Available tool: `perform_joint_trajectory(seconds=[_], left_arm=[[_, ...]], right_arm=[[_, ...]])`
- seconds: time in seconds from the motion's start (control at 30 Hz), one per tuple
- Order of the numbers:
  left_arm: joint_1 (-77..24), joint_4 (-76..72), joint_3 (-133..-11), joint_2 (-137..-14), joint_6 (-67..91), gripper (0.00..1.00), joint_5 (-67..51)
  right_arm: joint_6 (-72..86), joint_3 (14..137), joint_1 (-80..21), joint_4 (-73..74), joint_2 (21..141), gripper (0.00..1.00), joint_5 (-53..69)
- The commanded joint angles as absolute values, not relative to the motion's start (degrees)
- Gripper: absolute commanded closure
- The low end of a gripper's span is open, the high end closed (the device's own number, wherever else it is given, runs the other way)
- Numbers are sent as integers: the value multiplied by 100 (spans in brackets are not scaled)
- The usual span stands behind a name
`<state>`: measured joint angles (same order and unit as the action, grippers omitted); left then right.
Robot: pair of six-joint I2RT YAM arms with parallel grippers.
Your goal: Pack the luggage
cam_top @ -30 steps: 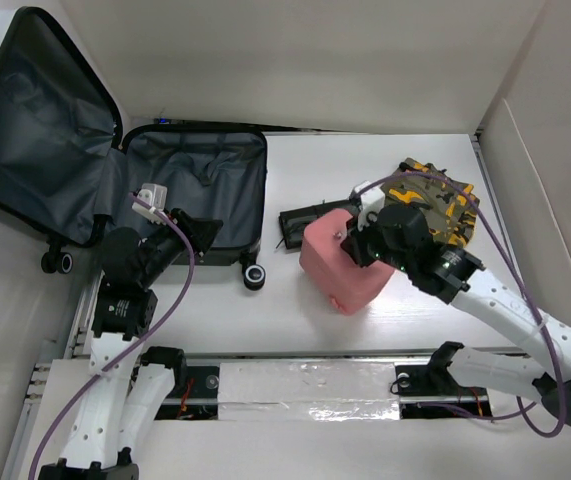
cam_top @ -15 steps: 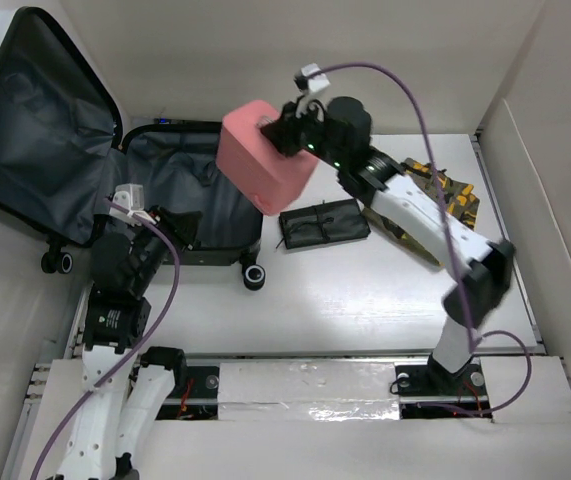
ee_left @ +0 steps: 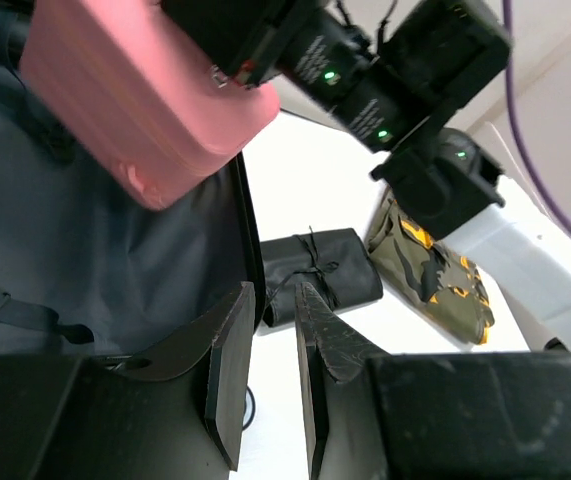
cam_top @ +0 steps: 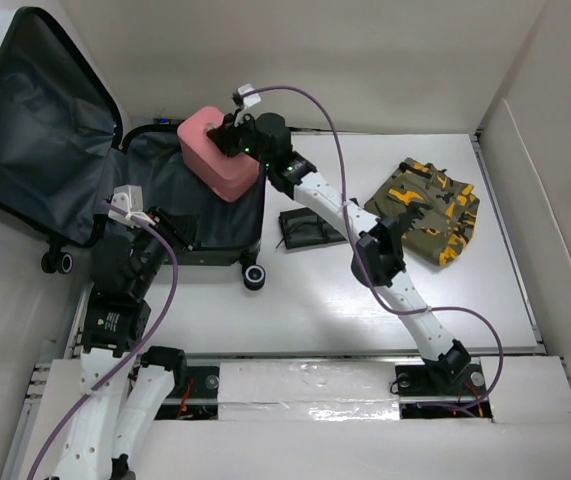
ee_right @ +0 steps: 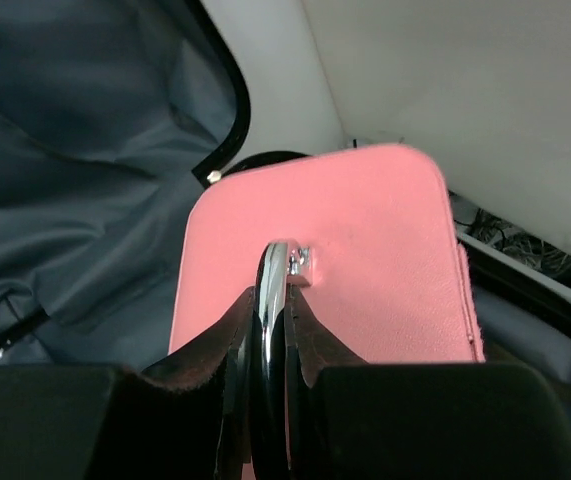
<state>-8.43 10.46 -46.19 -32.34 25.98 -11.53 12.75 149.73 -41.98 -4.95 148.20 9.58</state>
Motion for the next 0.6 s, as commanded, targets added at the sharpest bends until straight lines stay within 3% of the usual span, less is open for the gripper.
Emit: perform_joint_trajectory(seconds=[0.0,0.43,0.53,0.57], left_arm=[[-888,879,-4755,-3305,2637,80,-1195],[-888,826,-4720,-3472,2619,80,-1318],[-888,800,-4702,-3498,2619,79,-1336],[-888,800,-4693,-3507,2619,79,-1336]], right_arm=[[896,15485,-4386,-2030,14842,100,1045],[747,15504,-4438,-2171,15750,94,1389],[756,15644,-4438,-2232,15855,82,1266],[747,15653,-4438,-2285,15847,67,1179]])
